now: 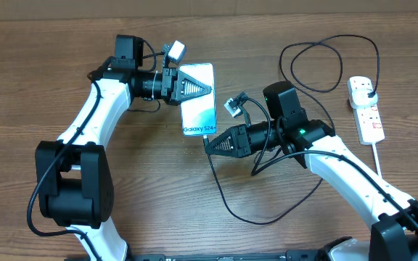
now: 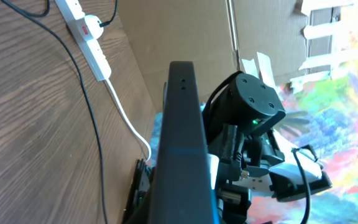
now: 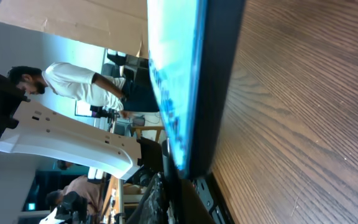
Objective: Plug charger to phone and switch on socket
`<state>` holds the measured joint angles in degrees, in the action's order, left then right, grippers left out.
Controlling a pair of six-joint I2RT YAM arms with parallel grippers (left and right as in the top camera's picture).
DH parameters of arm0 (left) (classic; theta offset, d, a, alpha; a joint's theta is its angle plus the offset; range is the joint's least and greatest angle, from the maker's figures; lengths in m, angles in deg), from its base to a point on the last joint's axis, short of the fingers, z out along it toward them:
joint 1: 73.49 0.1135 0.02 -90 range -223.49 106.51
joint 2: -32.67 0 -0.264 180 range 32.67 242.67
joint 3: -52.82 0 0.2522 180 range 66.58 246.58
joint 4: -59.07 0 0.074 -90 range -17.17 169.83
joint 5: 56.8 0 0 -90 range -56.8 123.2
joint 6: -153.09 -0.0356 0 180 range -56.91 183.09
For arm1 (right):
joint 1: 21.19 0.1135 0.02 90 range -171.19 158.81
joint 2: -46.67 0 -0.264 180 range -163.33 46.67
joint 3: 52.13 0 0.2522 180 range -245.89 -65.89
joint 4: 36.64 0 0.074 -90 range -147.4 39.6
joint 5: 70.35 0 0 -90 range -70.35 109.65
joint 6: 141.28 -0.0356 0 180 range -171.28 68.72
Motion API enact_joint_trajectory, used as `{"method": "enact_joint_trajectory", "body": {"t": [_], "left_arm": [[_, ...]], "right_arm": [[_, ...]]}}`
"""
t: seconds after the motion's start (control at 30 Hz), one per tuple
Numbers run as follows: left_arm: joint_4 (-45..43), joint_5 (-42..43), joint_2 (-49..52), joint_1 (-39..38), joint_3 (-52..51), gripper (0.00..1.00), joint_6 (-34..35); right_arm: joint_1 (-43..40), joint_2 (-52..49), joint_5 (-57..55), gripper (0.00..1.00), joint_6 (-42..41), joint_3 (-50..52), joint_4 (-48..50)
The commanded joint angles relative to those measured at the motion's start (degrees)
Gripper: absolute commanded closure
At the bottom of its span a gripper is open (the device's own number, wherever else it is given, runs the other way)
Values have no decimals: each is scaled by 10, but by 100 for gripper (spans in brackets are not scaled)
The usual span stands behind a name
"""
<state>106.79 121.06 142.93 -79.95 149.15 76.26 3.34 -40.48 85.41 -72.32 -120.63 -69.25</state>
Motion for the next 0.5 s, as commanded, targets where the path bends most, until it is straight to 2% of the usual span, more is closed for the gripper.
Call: {"method": "enact_joint_trajectory", "body": {"t": [0.0, 0.17, 0.47], "left_arm": [[-4, 5, -14, -3, 17, 96, 50], [-12, -29, -14, -3, 17, 96, 90], [-44, -31, -14, -3, 17, 96, 102]], "right_arm": [[3, 3, 3, 96, -2, -8, 6], [3, 3, 3, 96, -2, -8, 7], [3, 3, 3, 96, -16, -8, 30]]}}
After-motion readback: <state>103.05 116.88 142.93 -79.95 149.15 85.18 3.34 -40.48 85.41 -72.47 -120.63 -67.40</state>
